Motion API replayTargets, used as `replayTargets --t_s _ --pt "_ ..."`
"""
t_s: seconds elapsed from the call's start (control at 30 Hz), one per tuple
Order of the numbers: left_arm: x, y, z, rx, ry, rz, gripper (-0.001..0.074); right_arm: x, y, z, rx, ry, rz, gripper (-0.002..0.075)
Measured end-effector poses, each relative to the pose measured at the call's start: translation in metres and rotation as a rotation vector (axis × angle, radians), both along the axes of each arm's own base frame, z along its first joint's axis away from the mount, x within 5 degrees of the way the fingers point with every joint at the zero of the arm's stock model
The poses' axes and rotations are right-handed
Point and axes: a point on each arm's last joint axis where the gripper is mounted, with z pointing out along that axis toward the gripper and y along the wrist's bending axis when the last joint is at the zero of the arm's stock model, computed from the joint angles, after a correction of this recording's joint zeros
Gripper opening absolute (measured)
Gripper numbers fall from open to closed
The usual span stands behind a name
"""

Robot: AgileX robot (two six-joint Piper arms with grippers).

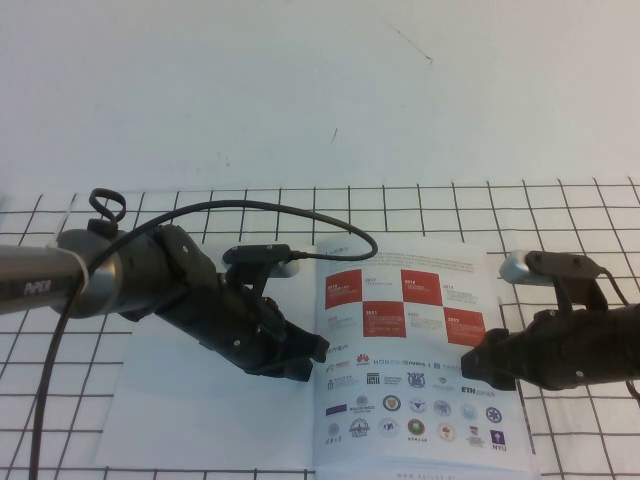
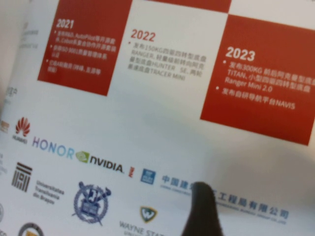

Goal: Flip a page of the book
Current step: Open the closed book

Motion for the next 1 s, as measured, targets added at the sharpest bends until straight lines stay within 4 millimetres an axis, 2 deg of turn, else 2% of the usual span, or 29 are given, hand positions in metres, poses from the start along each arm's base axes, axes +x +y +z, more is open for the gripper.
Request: replayTargets --t_s 0.47,0.8,1.0 --pt "0.000 0.000 0.000 0.000 0.000 0.000 -0.0002 0.003 0.008 0.003 0.145 -0.016 -0.001 0.0494" --pt "0.000 0.000 0.000 0.001 0.001 0.001 -0.0003 -0.001 0.015 0.045 0.259 -0.158 0.083 0.0494" --pt "0.000 0.000 0.000 0.001 0.003 0.000 -0.0002 -0.007 0.023 0.054 0.334 -0.186 0.182 0.0494"
